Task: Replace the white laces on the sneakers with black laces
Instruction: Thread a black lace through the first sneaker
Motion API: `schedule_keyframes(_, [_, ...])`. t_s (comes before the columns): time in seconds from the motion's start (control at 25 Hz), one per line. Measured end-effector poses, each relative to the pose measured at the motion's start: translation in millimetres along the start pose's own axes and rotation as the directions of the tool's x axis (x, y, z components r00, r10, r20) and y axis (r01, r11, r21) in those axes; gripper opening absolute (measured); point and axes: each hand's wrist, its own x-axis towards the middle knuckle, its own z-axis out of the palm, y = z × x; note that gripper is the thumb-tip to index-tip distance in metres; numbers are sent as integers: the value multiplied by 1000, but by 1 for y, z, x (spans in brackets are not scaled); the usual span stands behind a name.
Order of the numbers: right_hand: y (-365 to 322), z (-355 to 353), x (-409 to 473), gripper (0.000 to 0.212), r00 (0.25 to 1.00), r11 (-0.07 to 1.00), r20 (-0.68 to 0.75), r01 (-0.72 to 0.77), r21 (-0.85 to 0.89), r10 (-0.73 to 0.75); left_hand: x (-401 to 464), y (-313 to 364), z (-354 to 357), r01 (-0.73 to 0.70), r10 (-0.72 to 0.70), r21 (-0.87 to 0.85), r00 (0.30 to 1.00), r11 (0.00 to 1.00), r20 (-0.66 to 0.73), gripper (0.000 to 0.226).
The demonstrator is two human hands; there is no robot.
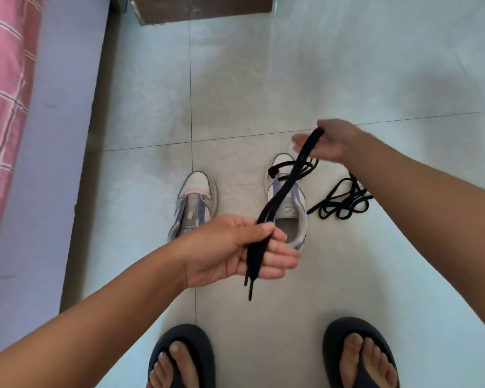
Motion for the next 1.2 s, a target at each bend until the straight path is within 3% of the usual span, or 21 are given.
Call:
schedule_keyframes(0.08, [29, 2, -34, 53, 984, 963, 60, -151, -221, 168, 4, 15, 6, -96, 90, -78, 993, 992, -74, 22])
schedule_keyframes(0.16, [65, -3, -78, 55, 974, 903, 67, -175, -391, 217, 12, 27, 9, -199, 176, -162, 973, 966, -147, 24])
schedule_keyframes(0.36, [102, -14, -163, 55, 901, 899, 353, -83, -430, 252, 30, 37, 9, -321, 265, -206, 929, 924, -260, 24])
schedule_keyframes(0.56, [100, -8, -164, 23, 938, 927, 340, 63, -369, 71, 34, 29, 13, -299, 265, -110, 932, 948, -249, 24])
schedule_keyframes(1.0, [104, -7, -153, 12, 930, 946, 323, -68, -318, 175, 49, 17, 11, -300, 267, -82, 924, 951, -275, 21])
schedule_keyframes(1.08, [103, -8, -156, 14, 923, 946, 327, -95, -311, 200, 50, 14, 10, -267, 237, -90, 937, 959, -255, 33])
schedule_keyframes(1.2, [97, -15, -172, 13, 922, 939, 336, -76, -335, 194, 52, 14, 0, -14, -12, -305, 996, 952, -84, 71])
